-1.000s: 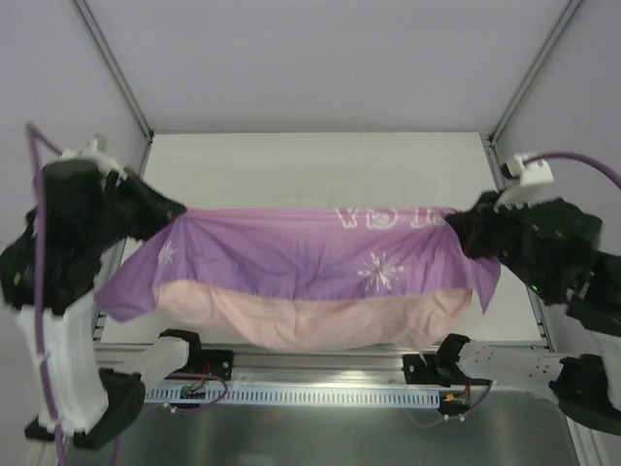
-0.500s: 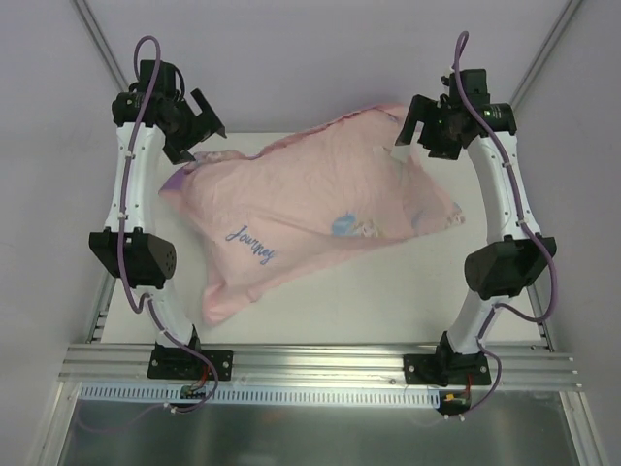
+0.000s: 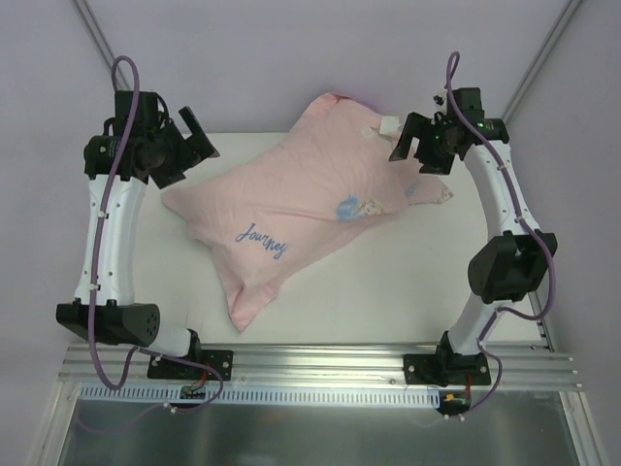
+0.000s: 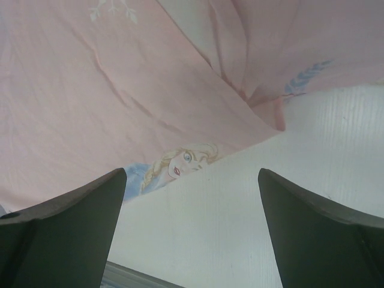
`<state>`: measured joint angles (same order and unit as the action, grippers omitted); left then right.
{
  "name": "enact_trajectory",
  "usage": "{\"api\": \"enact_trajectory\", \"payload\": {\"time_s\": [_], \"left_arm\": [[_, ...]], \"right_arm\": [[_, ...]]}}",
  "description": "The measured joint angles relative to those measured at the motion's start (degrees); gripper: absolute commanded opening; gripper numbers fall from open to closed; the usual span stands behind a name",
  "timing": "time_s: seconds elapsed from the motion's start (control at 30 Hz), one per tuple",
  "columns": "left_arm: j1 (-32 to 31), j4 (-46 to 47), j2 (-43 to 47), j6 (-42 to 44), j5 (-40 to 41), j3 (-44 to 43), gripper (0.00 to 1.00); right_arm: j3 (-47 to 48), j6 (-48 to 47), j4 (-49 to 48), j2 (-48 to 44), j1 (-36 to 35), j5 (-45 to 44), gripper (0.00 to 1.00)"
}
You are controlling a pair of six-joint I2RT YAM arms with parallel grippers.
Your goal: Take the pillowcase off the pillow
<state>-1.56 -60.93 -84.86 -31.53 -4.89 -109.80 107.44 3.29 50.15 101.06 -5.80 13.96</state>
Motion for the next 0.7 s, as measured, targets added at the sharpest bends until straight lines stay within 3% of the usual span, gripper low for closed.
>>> {"api": "enact_trajectory", "payload": {"time_s": [0.2,0.27,0.3,0.33,0.37,0.4,0.5,0.7], "left_arm": [[-7.0,4.9,11.8,-1.2,0.8,19.6,0.89],[-10.1,5.8,17.2,-2.6,0.1,26.6,0.78],[-11.0,6.3,19.5,-3.4,-0.2,29.1,0.71],[-12.1,6.8,22.3,-4.5,-0.5,32.1,0.65],[-13.3,7.3,25.0,-5.7,-0.6,35.1,0.43],[-14.5,8.7,28.2,-7.3,-0.7,38.4,0.31],[-17.8,11.3,34.7,-10.6,-1.8,47.5,0.0],[-21.9,19.5,31.9,-15.6,-6.6,59.1,0.0]], "right_arm": [[10.1,2.8,-2.2,14.4,-1.0,4.3,0.93],[17.9,3.7,-2.3,21.6,-2.0,4.7,0.69],[21.0,4.0,-2.6,24.8,-2.6,5.0,0.38],[23.1,4.4,-2.8,27.4,-3.3,5.2,0.22],[24.0,5.3,-3.1,29.2,-4.0,5.5,0.06],[23.9,5.9,-3.1,30.3,-4.7,5.6,0.01],[16.8,7.3,-7.4,28.6,-6.2,5.8,0.01],[-23.4,12.6,-26.9,4.3,-8.5,4.8,0.01]]}}
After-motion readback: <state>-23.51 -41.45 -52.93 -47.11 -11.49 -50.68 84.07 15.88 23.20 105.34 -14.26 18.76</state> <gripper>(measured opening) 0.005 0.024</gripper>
